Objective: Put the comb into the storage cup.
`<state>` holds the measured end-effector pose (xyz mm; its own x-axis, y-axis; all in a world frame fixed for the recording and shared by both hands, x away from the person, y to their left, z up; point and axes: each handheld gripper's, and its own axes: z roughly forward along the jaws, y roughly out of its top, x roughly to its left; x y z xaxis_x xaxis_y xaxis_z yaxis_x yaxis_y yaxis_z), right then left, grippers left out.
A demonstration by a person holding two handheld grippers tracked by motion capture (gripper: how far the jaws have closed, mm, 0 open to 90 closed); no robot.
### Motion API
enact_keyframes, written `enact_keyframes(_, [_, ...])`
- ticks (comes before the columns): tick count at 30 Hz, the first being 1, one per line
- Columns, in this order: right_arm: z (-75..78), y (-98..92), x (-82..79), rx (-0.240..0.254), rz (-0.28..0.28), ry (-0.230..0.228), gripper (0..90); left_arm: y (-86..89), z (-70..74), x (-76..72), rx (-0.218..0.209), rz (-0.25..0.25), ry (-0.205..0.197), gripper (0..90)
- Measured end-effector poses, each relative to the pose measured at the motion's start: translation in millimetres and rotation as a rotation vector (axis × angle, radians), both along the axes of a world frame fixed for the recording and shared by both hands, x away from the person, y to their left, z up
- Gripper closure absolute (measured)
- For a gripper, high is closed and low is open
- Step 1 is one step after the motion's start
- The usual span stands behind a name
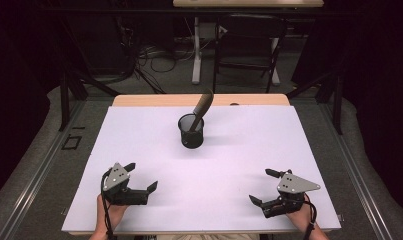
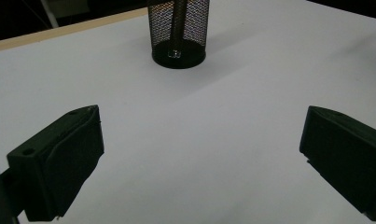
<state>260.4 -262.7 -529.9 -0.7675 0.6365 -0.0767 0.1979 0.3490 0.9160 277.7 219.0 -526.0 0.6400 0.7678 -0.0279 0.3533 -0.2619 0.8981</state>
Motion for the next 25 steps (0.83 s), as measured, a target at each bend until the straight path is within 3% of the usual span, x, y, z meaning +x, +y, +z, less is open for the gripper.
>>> enact_keyframes(13, [-0.1, -0.6, 0.6, -0.008, 0.006, 0.003, 0.3, 4.1, -5.9, -8.7, 0.034, -0.007, -0.053, 0.0])
enact_keyframes(25, [-0.6, 0.3, 0.7, -0.014, 0.010, 0.009, 0.2, 2.0, -6.8, -3.6, 0.053, -0.019, -0.023, 0.0])
